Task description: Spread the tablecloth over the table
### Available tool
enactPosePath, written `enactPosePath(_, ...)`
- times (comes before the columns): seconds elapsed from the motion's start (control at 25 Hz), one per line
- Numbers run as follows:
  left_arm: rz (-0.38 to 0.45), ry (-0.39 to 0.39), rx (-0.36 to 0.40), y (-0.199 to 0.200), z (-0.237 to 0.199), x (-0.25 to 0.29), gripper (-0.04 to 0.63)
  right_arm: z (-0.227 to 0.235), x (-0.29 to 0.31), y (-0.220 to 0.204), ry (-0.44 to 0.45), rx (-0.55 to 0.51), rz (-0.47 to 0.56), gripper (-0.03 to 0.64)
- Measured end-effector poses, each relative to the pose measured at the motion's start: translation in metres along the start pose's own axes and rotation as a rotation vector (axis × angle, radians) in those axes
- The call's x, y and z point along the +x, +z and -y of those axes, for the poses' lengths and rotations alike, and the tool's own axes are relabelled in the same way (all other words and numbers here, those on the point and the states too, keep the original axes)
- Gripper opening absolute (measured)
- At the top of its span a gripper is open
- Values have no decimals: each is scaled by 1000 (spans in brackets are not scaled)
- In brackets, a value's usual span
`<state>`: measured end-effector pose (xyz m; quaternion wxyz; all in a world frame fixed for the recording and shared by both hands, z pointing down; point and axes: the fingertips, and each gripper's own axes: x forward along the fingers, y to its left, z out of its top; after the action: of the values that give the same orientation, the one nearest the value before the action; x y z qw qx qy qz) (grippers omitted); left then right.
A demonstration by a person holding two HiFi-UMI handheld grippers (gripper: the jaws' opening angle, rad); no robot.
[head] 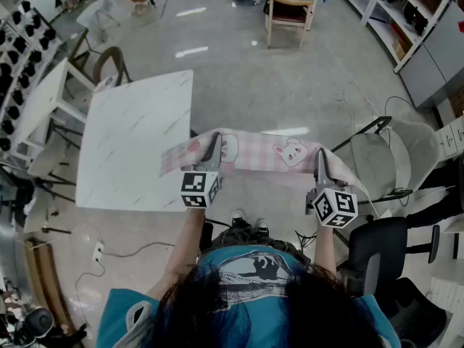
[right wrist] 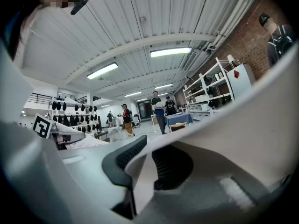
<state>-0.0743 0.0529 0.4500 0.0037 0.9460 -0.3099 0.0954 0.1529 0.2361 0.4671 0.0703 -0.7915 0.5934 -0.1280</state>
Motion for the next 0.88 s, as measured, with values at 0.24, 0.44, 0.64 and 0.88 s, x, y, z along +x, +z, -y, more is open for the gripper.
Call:
enactPosePath(0.24, -10, 6, -15, -1, 6, 1, 71, 8, -2, -4, 15, 63, 2, 40)
enactPosePath(0.44, -18, 9, -36, 0, 18, 4, 69, 22, -5, -5, 32, 106, -2, 41)
enactPosePath(0.64, -19, 32, -56, 0, 12, -1, 69, 18, 2, -3, 65, 114, -3, 40)
enactPosePath(0.88, -26, 72, -53, 0, 23, 0, 69, 32, 9, -3, 127, 107, -17, 41)
